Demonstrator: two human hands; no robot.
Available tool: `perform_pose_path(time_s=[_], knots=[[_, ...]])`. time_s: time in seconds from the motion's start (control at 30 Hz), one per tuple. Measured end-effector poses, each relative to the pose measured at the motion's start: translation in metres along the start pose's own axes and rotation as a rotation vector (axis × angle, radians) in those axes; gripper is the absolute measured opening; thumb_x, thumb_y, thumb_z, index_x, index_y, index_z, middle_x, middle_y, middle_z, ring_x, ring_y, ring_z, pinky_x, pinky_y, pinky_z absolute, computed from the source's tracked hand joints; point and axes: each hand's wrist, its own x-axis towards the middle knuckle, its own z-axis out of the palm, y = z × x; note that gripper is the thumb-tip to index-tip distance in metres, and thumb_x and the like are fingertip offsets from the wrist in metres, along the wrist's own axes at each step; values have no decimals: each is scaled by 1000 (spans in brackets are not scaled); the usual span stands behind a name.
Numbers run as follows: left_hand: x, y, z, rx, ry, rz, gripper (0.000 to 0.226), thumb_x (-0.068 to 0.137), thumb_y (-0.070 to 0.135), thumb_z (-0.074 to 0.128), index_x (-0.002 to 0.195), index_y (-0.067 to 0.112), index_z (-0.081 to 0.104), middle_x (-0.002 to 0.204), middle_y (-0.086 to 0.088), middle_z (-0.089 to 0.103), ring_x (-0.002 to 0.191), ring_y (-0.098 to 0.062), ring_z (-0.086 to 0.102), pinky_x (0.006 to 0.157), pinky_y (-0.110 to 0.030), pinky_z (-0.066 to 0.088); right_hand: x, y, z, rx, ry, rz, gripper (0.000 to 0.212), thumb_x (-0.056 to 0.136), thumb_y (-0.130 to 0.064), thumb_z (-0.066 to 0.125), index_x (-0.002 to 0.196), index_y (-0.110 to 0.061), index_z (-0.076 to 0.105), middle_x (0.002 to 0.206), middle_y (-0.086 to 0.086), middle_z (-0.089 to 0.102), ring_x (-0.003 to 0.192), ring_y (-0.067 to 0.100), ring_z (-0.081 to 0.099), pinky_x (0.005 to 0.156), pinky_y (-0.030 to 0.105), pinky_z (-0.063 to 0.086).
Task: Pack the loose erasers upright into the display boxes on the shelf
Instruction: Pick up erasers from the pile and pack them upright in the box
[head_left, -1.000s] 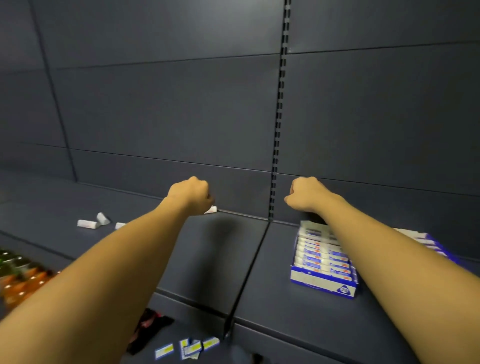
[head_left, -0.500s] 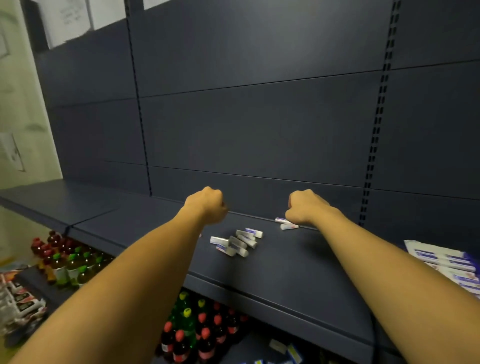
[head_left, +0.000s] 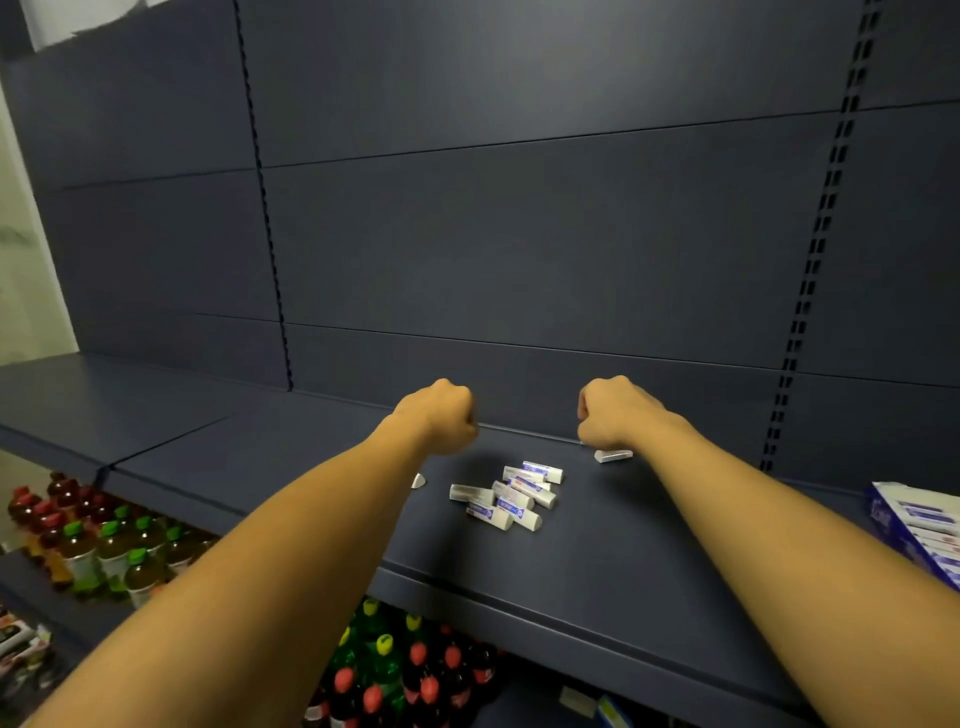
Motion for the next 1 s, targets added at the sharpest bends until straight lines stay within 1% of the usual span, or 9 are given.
perform_pose_path(time_s=[0.07,0.13,0.23,0.4,0.5,0.6,0.73,0.83,1.0], knots=[[10,-4,3,-4,-24,6,19,90,17,55,84,4,67,80,-14,65,69,-29,62,69,-39,57,10,-3,2,16,1,-7,26,79,-9,58,104,-14,66,102,7,66,83,27,67,73,36,59],[23,-9,3,-11,-46,13,19,88,16,55,86,3,68,83,-16,68,68,-28,61,68,-40,58,20,-3,2,22,0,-17,26,80,-9,57,104,-14,67,103,7,65,85,28,67,76,38,59],[42,-14,4,-5,-58,46,20,85,17,57,92,6,72,90,-14,70,78,-30,68,72,-42,59,37,-1,3,18,5,-35,26,82,-10,57,105,-14,67,107,7,64,89,28,65,83,41,59],[64,-1,16,-28,-94,149,20,90,18,59,101,11,74,98,-9,72,86,-27,68,81,-43,60,58,8,14,57,-13,-43,32,84,-9,58,113,-18,68,114,7,64,97,29,64,88,43,58],[73,7,27,-84,-98,226,19,92,20,62,106,15,74,106,-4,72,94,-23,67,87,-40,58,62,17,20,129,20,-32,31,83,-10,58,108,-24,69,114,4,64,99,27,63,88,41,57],[76,16,37,-158,-137,322,15,92,20,64,102,19,76,103,2,74,93,-14,67,88,-32,56,56,28,29,194,60,18,30,81,-10,56,101,-27,70,106,1,66,95,24,64,86,39,58],[81,19,50,-203,-172,446,13,92,23,70,102,21,78,99,8,74,85,-5,61,78,-19,45,43,42,48,304,181,94,27,81,-13,54,90,-33,68,91,-5,71,88,20,67,83,37,58],[86,17,60,-237,-186,486,16,90,26,74,105,21,78,100,7,74,86,-5,60,79,-18,43,32,48,63,354,248,131,25,85,-12,55,93,-30,71,88,-5,70,84,19,66,81,36,58],[92,16,68,-232,-225,556,22,89,26,75,110,18,77,106,4,74,94,-9,64,89,-25,51,24,48,85,356,315,139,26,89,-11,54,88,-30,72,79,-8,67,69,11,61,71,28,54]])
